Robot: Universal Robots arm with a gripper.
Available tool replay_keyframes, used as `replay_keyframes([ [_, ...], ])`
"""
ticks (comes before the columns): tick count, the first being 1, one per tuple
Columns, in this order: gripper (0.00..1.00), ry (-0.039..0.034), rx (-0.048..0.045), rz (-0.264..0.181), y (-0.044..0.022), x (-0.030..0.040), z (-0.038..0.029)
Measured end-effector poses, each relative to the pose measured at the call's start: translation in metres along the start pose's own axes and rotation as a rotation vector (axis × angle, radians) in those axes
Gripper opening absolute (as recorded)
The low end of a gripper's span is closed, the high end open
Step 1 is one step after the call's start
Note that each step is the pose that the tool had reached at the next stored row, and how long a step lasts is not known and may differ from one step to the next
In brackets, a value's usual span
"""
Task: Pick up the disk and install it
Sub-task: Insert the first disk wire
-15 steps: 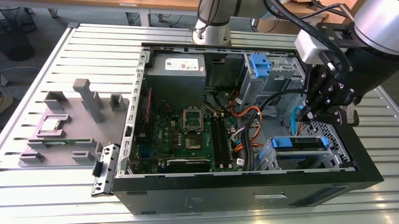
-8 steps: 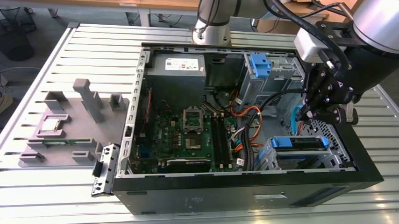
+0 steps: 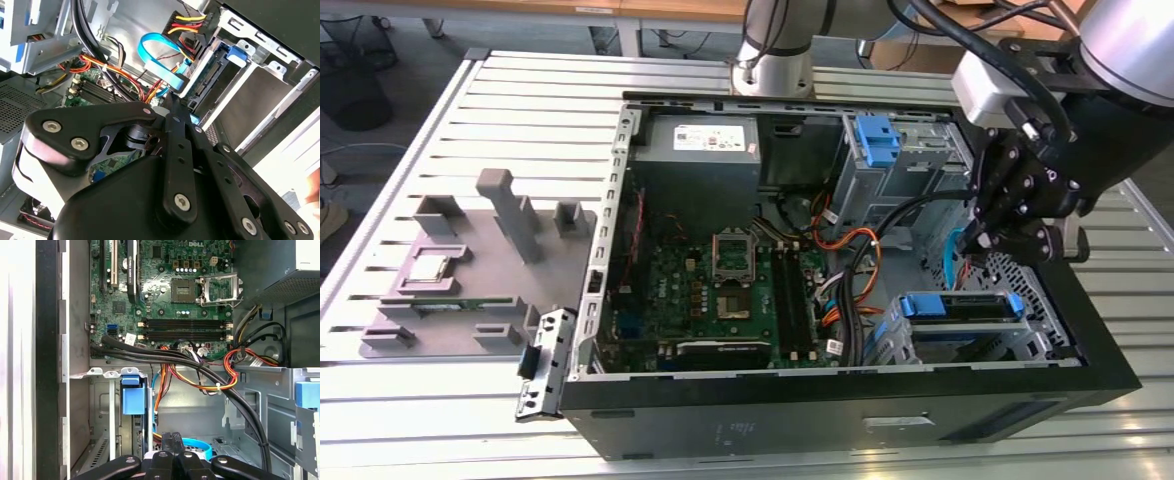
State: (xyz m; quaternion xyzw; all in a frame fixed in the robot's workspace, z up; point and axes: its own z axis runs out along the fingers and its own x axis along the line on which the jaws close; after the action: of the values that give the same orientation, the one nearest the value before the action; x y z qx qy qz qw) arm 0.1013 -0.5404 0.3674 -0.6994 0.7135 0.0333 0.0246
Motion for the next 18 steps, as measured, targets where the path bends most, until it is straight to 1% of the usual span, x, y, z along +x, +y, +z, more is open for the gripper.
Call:
replay_keyframes([
  [4, 0.11, -0.0067, -0.0001, 0.0, 0.0, -0.0032, 0.0003],
  [9, 0.11, -0.0083, -0.0003, 0.0, -0.0007, -0.0045, 0.0002],
  [18, 0.11, -0.0109, -0.004, 0.0, -0.0047, -0.0056, -0.003],
])
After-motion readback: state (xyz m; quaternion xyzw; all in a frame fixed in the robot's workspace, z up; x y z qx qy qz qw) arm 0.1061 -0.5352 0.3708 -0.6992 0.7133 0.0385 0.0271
